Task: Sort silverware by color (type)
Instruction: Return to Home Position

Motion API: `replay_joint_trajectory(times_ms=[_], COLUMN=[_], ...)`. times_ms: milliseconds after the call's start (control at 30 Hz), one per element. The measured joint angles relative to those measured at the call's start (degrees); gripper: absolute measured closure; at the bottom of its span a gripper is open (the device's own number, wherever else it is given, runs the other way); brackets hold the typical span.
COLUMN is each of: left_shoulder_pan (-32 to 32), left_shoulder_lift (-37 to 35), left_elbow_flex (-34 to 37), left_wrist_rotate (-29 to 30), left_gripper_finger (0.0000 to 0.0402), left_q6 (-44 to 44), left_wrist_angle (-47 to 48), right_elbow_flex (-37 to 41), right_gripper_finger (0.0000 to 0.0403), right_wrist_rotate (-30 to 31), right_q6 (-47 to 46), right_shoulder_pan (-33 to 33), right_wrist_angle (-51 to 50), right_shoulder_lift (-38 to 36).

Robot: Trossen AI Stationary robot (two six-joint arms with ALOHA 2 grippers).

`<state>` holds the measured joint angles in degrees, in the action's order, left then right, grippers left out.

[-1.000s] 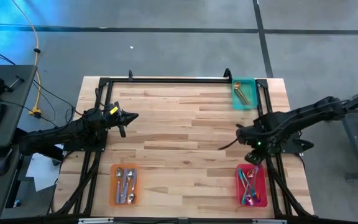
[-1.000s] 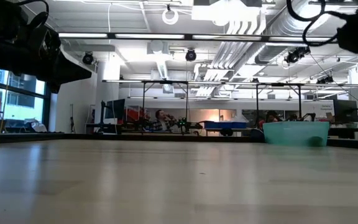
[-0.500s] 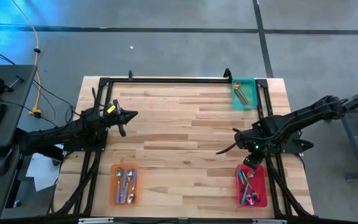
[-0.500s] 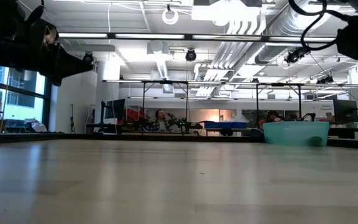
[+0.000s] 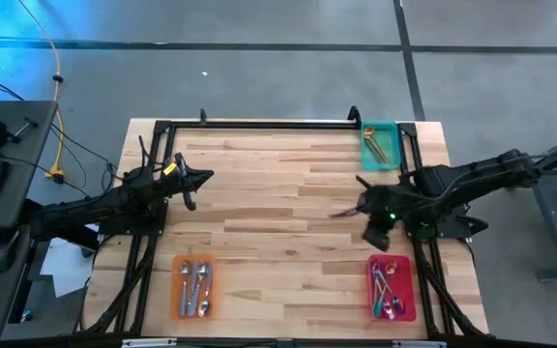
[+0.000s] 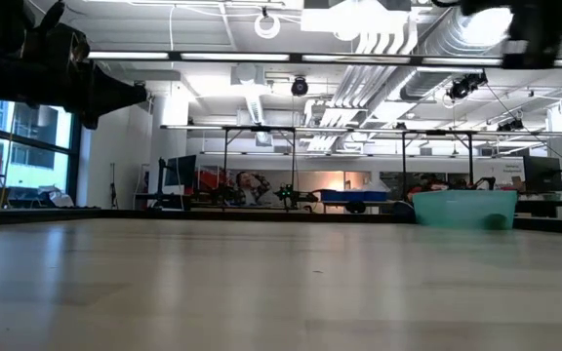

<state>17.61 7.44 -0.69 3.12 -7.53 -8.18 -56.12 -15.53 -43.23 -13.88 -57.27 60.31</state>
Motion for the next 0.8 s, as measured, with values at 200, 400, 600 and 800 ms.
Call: replay_joint_trajectory(times_ms=[200,400,600,800], left_shoulder_pan=[0.0,0.0,-0.04,-0.02], left_shoulder_lift=[0.0,0.22,0.22,0.22], left_elbow_flex=[0.0,0.0,-0.02,-0.02], left_wrist_rotate=[3.7,5.14,5.06,5.02], left_gripper_finger=[0.0401,0.0402,0.0402,0.0402], left_q6=[-3.68,0.37,-3.74,-1.81], left_wrist_angle=[2.54,6.25,4.2,3.47], right_elbow_flex=[4.57,16.57,29.44,37.87], right_gripper_finger=[0.0391,0.04,0.0402,0.0402], right_wrist_rotate=[7.21,8.55,9.02,9.54], right_q6=[10.82,21.18,26.7,30.32], right_shoulder_pan=[6.7,15.58,23.12,29.58], right_wrist_angle=[25.56,55.26,79.38,93.95], right_shoulder_lift=[0.02,0.7,3.19,5.75])
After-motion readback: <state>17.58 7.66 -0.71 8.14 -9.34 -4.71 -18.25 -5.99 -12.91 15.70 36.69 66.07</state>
